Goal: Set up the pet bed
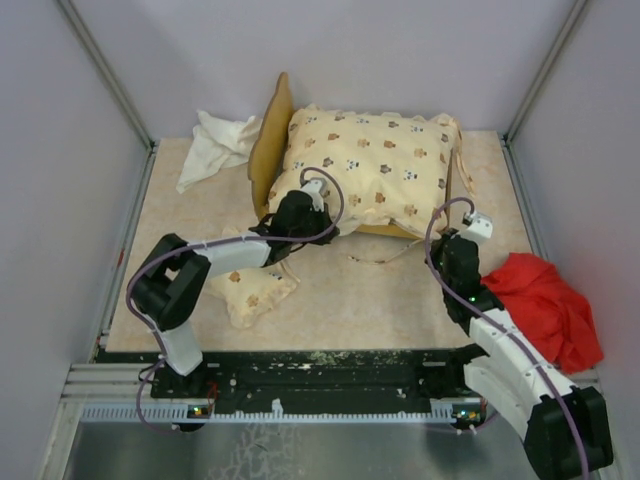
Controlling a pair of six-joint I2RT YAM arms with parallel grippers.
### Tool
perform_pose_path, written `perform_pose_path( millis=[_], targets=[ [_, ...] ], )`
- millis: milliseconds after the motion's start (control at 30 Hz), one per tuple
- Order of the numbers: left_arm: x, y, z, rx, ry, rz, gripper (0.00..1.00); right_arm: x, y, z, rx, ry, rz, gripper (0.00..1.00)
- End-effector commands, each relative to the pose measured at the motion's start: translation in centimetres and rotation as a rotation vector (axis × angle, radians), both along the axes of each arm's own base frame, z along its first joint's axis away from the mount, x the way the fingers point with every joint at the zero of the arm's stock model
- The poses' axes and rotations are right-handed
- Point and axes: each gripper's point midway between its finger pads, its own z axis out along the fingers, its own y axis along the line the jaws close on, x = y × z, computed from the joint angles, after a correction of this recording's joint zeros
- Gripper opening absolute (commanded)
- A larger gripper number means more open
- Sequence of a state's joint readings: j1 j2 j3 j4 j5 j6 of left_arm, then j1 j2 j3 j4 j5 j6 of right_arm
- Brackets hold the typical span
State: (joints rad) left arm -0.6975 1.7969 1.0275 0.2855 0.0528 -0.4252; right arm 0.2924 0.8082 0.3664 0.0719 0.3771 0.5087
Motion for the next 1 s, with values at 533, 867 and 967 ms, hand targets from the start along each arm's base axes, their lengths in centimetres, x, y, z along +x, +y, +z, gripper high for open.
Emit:
perform_pose_path(
  millis=[533,867,967],
  targets=[
    [-0.2,3.4,2.5,0.051,0.09,-0.011,0.0,0.0,-3.0,2.9,-0.056,-0.053,-0.036,0.0],
    [0.6,4.4,4.2,0.027,0.116,-0.031,0.0,-0.1,-3.7,3.7,-0.052,-0.063,-0.053,0.0],
    [0.7,5.1,4.2,0.037,0.117,-0.02,0.0,-0.3,-4.1,3.9,-0.053,-0.073,-0.064,0.0]
  ],
)
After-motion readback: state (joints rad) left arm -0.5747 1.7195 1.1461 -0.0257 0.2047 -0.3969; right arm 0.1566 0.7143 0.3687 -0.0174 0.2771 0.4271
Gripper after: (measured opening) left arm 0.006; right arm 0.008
